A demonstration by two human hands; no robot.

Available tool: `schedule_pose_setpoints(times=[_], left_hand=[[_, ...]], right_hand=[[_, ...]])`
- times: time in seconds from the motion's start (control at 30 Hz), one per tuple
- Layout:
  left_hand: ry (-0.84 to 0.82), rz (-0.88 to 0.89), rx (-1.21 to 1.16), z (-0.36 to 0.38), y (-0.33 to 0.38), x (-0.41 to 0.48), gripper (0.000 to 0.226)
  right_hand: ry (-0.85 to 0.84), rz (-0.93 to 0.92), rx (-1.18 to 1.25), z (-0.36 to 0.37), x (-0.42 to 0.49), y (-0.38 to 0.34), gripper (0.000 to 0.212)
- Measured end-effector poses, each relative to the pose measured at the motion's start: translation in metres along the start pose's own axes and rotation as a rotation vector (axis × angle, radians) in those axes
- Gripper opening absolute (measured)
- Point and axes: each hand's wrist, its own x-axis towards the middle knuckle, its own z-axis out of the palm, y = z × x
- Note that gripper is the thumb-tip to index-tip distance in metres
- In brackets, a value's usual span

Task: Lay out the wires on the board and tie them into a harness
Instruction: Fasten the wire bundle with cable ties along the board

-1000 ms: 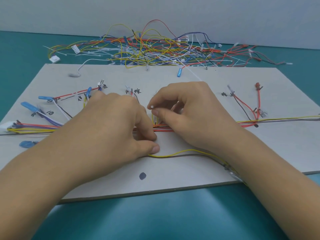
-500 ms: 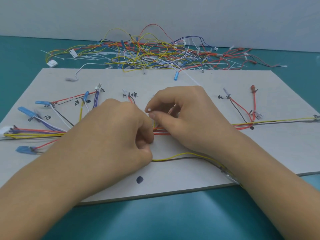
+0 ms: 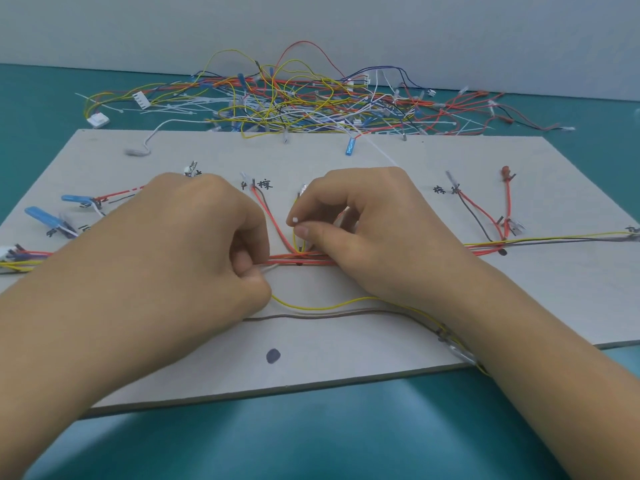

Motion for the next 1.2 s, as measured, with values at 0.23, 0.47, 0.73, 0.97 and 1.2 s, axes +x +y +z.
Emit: schedule_pose_setpoints(times=[0.23, 0.47, 0.73, 0.97, 1.2], left_hand=[[0.121, 0.175, -0.125, 0.000, 0.008, 0.004, 0.018], [0.160, 0.211, -0.407, 0.010, 0.009, 0.013, 0.019], [0.059, 0.176, -0.684, 0.020, 0.005, 0.019, 0.023], [-0.064, 0.090, -0.824, 0.026, 0.002, 0.022, 0.022], [-0.086, -0.043, -0.985, 0.022, 0.003, 0.021, 0.020]], right_hand=[[-0.032, 0.005, 0.007, -0.001, 0.001, 0.000, 0.010], [-0.070, 0.037, 0.049, -0.003, -0.001, -0.001, 0.012], [-0.110, 0.051, 0.011, -0.004, -0.002, -0.002, 0.012], [-0.101, 0.102, 0.055, -0.004, -0.002, 0.001, 0.016], [-0.080, 0.138, 0.106, -0.003, -0.002, 0.005, 0.014]])
